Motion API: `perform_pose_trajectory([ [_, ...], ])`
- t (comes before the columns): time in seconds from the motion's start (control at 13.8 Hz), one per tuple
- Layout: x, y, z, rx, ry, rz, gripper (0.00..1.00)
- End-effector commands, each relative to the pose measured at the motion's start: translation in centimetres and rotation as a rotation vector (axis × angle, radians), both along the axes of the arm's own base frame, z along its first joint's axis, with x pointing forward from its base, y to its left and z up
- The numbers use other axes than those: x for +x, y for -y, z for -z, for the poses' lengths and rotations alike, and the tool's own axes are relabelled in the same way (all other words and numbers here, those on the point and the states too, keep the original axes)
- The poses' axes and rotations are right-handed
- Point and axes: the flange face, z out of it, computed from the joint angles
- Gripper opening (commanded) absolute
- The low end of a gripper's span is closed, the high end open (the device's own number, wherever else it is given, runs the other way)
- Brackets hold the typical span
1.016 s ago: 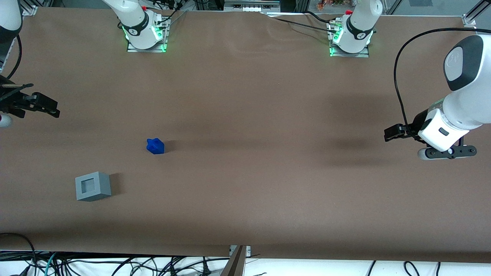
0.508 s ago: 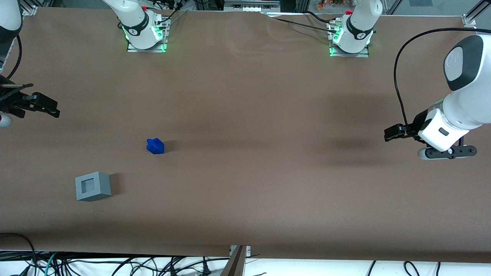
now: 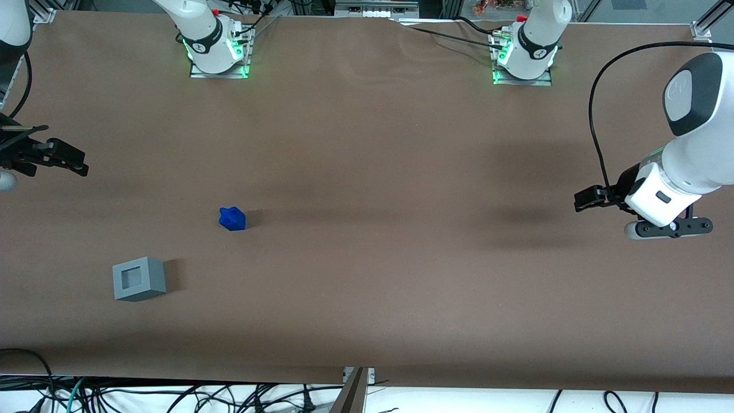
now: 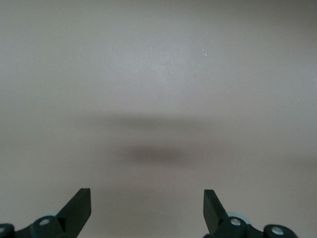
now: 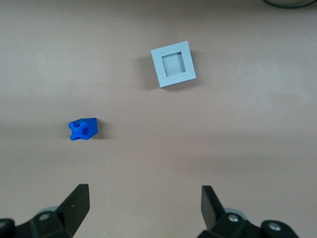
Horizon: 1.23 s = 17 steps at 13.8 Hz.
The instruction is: Insert blue part into gray base with right arm
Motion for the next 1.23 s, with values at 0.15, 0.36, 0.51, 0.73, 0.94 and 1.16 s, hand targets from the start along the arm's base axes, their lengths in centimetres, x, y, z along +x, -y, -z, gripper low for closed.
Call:
perform_pose_trajectory([
  [0.15,0.8,-0.5,0.5,-0.005,-0.007,-0.014,1.00],
  [0.36,1.5,-1.6,2.0,-0.007,-0.016,-0.032,1.00],
  [0.51,2.3,-2.5,4.4,-0.017,-0.054,-0.048,1.00],
  [0.73,3.4,-4.1,6.8,-0.007,-0.068,-0.059,1.00],
  [0.94,4.9,-9.3,10.1,-0.012,-0.046,-0.045,1.00],
  [1.16,5.7,-13.8,14.4,-0.017,-0.051,-0.043,1.00],
])
